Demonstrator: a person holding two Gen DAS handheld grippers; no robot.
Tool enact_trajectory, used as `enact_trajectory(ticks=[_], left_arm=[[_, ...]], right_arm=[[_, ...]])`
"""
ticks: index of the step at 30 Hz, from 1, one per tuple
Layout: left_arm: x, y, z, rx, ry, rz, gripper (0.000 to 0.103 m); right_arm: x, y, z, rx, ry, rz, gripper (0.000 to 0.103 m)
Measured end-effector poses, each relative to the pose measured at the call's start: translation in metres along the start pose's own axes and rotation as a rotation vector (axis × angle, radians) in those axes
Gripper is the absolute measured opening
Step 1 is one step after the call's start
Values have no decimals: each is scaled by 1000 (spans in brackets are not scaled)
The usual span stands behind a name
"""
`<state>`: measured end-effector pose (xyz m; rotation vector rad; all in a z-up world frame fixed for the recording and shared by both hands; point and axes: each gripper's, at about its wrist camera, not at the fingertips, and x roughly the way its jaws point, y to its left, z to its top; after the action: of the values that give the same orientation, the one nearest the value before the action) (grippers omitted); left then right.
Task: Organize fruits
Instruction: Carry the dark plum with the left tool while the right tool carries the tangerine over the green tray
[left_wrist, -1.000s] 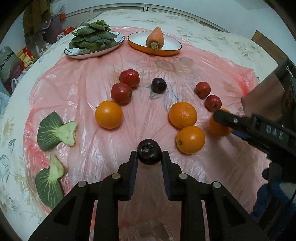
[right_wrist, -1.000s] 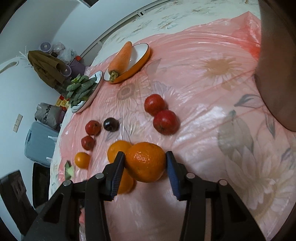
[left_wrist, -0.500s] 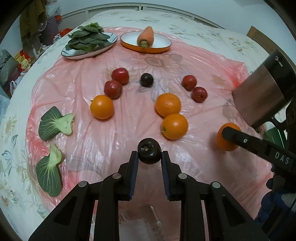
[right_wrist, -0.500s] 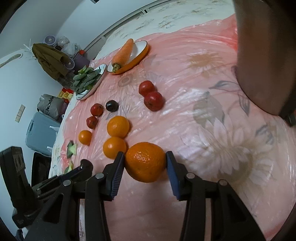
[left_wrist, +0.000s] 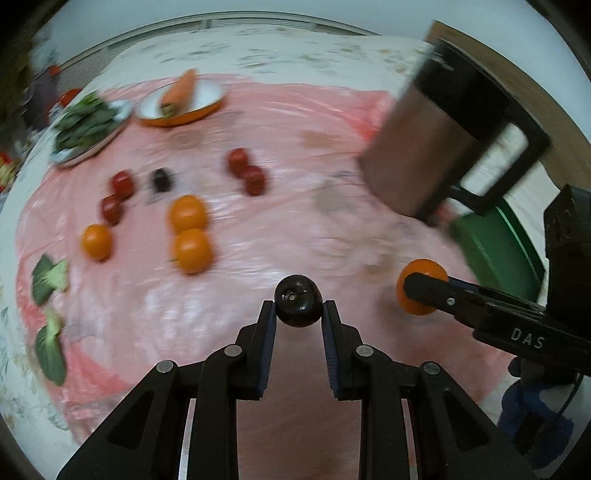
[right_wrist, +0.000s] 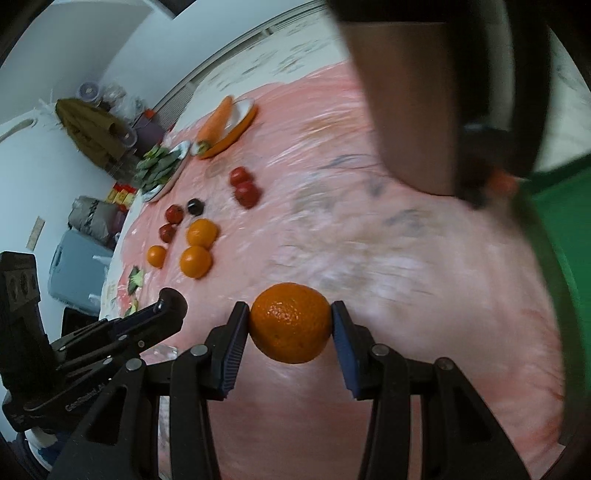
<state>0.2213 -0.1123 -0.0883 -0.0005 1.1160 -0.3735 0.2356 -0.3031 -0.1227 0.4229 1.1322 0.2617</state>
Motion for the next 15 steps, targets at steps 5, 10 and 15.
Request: enact_trajectory(ticks=[5, 10, 15], left_arm=[[5, -54, 6, 84, 14, -72, 21], [8, -107, 13, 162, 18, -146, 21], [14, -159, 23, 223, 4, -215, 21]], right_arm=[[-40, -40, -5, 43, -38, -57, 56], [-79, -88, -3, 87, -88, -148, 56], [-109, -138, 8, 126, -151, -228, 56]])
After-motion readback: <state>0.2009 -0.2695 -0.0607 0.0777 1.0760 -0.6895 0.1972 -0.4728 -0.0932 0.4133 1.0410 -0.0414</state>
